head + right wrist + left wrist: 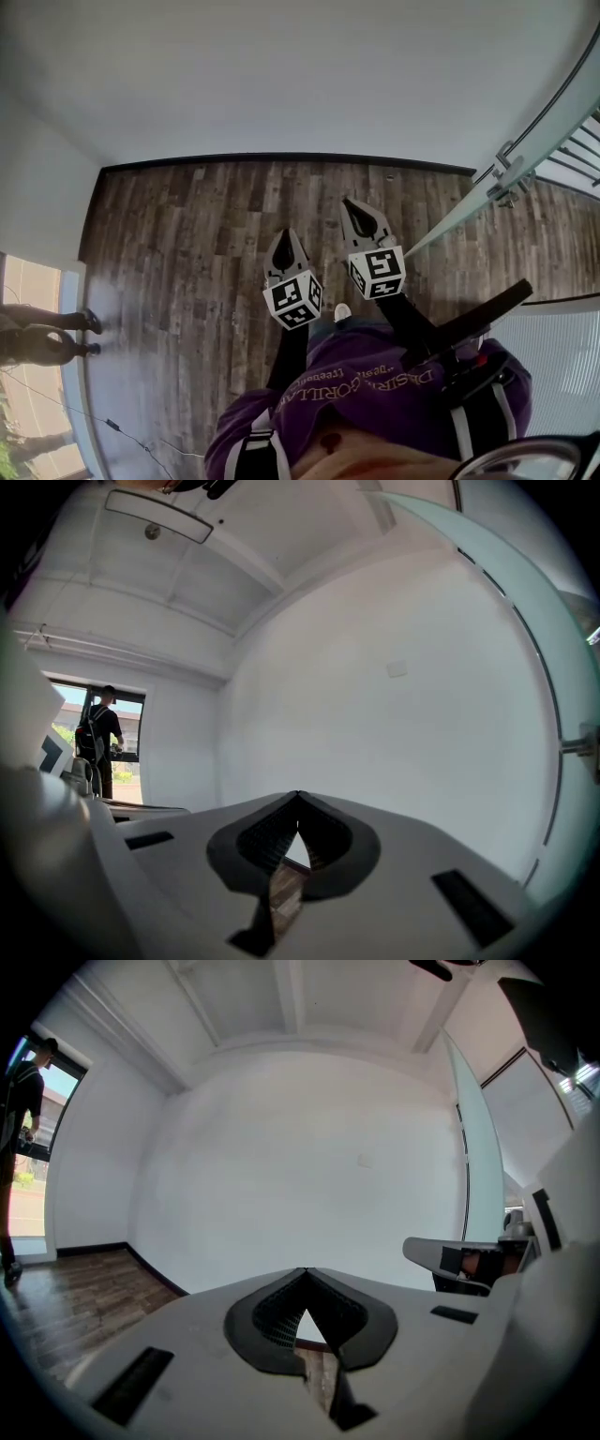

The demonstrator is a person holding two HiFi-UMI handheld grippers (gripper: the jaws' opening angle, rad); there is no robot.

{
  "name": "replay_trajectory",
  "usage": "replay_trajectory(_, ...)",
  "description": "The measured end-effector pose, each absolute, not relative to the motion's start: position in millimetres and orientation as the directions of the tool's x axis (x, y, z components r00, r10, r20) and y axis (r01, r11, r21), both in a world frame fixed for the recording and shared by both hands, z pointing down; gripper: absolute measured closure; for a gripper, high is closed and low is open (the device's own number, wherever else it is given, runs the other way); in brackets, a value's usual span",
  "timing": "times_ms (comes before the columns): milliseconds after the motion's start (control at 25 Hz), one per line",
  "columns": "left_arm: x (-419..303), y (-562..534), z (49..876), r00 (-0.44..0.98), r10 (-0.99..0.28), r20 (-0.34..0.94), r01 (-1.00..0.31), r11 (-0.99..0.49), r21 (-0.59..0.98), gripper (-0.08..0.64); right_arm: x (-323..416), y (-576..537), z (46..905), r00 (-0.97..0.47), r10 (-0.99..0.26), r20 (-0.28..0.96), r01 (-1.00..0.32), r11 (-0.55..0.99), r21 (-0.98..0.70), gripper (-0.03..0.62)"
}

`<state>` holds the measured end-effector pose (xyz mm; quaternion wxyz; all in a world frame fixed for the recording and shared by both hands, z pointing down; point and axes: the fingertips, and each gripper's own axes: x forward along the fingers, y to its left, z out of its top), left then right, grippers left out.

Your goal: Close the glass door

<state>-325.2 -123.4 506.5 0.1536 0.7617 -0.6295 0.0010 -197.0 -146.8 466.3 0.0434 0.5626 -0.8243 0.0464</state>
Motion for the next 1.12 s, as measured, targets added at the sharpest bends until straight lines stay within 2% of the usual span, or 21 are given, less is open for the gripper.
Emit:
replay_trajectory(280,-313.1,-179.6,513.4,0.275,-0.939,0.207,-0.944,-0.222,0.244,0.560,-181.9,-192.7,472.6,-0.285,-0.948,0.141,-0.958,0.285,-0.021,0.595)
replay_trajectory(680,-301.7,-326.8,500.3,0.464,-0.870,0.167,-0.876,-0.422,0.233,0.560,-175.2,-313.9,450.9,-0.109,-0.990,0.088,-0.994,0.111,0.011,0.595)
replay_trajectory(1120,-249.2,-410.6,515.7,0.696,-0.690,0.199,-0.717,-0.648,0.258,0.560,-117.1,-349.3,464.8,0.243,-0.962,0.122,-0.969,-0.246,-0.006,0.595)
